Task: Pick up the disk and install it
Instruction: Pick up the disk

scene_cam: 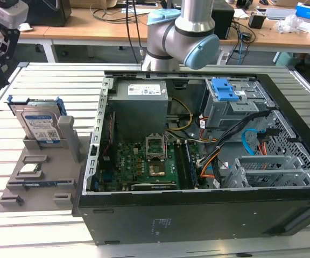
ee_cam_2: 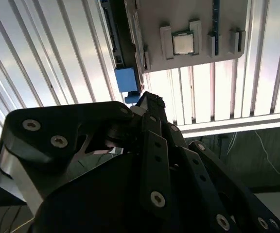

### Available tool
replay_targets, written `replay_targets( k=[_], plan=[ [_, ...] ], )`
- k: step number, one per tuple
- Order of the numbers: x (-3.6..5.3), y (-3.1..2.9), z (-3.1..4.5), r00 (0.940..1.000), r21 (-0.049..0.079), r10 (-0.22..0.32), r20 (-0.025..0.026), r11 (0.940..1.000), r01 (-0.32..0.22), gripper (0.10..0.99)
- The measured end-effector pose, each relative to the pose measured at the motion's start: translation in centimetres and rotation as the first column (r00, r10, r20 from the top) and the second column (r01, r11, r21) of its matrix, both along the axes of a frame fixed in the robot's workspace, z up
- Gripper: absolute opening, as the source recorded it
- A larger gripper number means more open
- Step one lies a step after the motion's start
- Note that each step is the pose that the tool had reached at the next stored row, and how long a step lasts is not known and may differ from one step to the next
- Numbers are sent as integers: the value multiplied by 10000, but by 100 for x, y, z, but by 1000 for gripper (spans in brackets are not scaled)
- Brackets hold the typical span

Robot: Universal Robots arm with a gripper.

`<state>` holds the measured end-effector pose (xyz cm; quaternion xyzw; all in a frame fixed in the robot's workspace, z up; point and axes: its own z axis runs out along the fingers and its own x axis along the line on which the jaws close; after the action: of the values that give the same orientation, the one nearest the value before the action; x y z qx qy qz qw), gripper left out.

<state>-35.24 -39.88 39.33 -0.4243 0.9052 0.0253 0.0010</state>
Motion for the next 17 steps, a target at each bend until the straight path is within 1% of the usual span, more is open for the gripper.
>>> replay_targets(
  k=[3,5,10,11,13,15,16,17],
  plan=[
    [0,0,0,9980,1,636,1,9980,-636,106],
    [0,0,0,9963,0,862,0,9963,-862,106],
    [0,0,0,9885,0,1512,0,9885,-1512,106],
    [0,0,0,9855,0,1697,1,9855,-1697,106],
    [0,0,0,9819,1,1892,0,9819,-1892,106],
    [0,0,0,9767,0,2146,0,9767,-2146,106],
    [0,0,0,9728,1,2318,1,9728,-2318,106],
    [0,0,0,9705,1,2409,1,9705,-2409,106]
  ],
)
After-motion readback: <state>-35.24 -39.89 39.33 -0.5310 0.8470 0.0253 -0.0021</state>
